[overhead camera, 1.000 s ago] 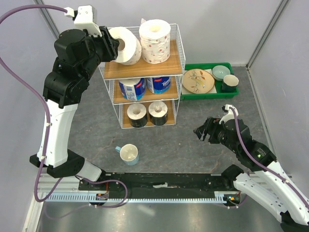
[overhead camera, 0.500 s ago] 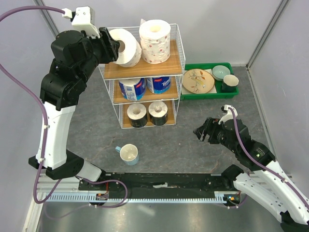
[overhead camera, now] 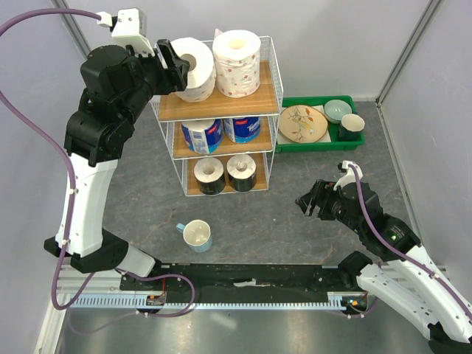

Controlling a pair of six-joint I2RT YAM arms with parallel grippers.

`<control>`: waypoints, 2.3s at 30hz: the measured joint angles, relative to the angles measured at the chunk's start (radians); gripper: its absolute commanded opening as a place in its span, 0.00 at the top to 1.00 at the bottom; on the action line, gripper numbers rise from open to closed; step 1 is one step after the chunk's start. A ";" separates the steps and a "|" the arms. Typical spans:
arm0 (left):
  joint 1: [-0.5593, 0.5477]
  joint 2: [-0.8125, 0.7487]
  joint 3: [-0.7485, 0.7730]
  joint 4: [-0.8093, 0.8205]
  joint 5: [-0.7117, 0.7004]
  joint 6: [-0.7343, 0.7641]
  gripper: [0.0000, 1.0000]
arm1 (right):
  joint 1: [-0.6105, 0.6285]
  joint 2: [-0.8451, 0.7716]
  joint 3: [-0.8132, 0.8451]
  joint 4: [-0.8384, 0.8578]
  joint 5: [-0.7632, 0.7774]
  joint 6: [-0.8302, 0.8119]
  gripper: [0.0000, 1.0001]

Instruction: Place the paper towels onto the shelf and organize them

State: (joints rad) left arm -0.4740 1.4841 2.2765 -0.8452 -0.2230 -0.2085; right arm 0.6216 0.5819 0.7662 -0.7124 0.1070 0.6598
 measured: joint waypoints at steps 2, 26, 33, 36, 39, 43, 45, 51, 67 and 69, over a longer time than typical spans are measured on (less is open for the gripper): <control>0.002 0.001 -0.006 0.011 0.005 -0.002 0.27 | 0.000 0.000 0.000 0.000 0.000 0.000 0.18; 0.089 0.056 -0.019 0.120 0.088 -0.031 0.21 | 0.000 0.000 0.000 -0.009 0.006 -0.001 0.17; 0.111 0.058 -0.023 0.124 0.133 -0.042 0.20 | 0.000 -0.002 0.001 -0.022 0.014 -0.001 0.17; 0.121 0.061 -0.026 0.134 0.152 -0.046 0.20 | 0.000 -0.015 0.001 -0.032 0.022 -0.001 0.17; 0.134 0.074 -0.019 0.142 0.169 -0.049 0.20 | 0.000 -0.033 0.003 -0.048 0.027 -0.001 0.17; 0.154 0.092 -0.011 0.153 0.199 -0.062 0.20 | 0.000 -0.052 0.007 -0.070 0.034 -0.001 0.16; 0.158 0.094 -0.011 0.158 0.209 -0.068 0.20 | 0.000 -0.057 0.009 -0.077 0.035 -0.001 0.16; 0.158 0.085 -0.027 0.171 0.238 -0.077 0.19 | 0.000 -0.061 0.021 -0.093 0.053 -0.001 0.16; 0.158 -0.112 -0.131 0.240 0.256 -0.083 0.18 | 0.000 0.019 0.283 -0.111 0.192 -0.074 0.14; 0.158 -0.135 -0.146 0.254 0.256 -0.087 0.18 | 0.000 0.056 0.330 -0.097 0.210 -0.094 0.14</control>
State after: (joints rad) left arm -0.3157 1.3487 2.1304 -0.5915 0.0334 -0.2951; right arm 0.6216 0.6376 1.0962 -0.8093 0.3172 0.5659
